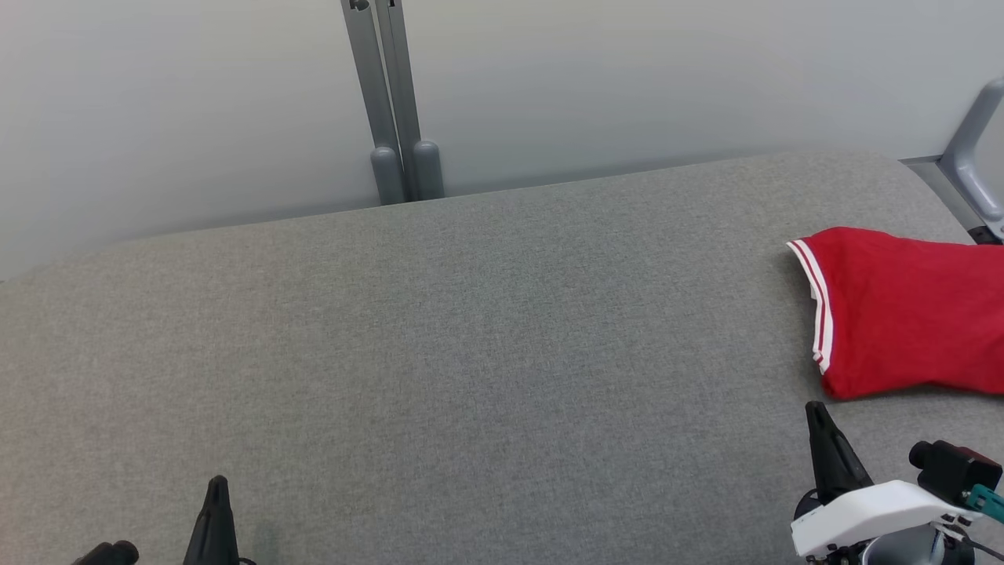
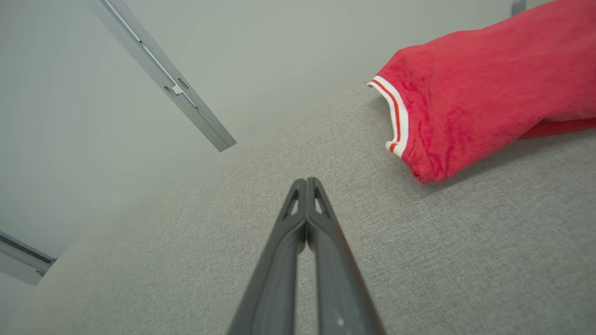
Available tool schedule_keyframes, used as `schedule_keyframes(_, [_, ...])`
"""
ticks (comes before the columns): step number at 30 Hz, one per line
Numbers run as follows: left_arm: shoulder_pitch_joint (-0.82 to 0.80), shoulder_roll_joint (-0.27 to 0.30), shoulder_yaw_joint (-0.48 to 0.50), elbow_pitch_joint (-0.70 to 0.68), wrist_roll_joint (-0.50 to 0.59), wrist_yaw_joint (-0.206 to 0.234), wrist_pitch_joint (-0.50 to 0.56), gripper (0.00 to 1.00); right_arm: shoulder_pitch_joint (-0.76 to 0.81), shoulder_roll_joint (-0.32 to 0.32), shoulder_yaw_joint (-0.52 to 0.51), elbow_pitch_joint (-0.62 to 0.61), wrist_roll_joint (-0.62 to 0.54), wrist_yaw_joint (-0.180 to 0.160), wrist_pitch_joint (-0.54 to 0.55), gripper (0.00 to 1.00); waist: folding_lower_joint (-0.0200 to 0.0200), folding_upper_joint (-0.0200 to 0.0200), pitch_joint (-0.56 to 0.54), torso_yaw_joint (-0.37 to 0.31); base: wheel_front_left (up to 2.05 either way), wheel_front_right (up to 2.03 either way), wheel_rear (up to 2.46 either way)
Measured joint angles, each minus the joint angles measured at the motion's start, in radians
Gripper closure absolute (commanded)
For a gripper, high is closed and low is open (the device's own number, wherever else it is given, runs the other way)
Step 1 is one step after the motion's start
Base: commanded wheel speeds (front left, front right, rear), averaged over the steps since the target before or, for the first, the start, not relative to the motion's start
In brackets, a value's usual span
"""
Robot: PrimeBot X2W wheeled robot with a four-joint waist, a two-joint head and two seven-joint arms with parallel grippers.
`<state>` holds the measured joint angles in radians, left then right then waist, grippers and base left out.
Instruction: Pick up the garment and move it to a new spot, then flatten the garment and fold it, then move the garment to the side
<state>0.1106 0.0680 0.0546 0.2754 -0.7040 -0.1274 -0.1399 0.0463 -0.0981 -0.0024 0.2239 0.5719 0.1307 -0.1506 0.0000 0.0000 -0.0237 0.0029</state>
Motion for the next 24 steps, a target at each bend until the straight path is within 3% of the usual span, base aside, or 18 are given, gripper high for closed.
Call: schedule_keyframes(24, [-0.068,-0.008,0.018,-0.010,-0.298,0.000,0.085,1.00,-0.050,0.012,-0.030,0.006,0.346,0.000,0.080,1.00,0.0000,0.0000,0.006,-0.001,0.00,0.00,0.00])
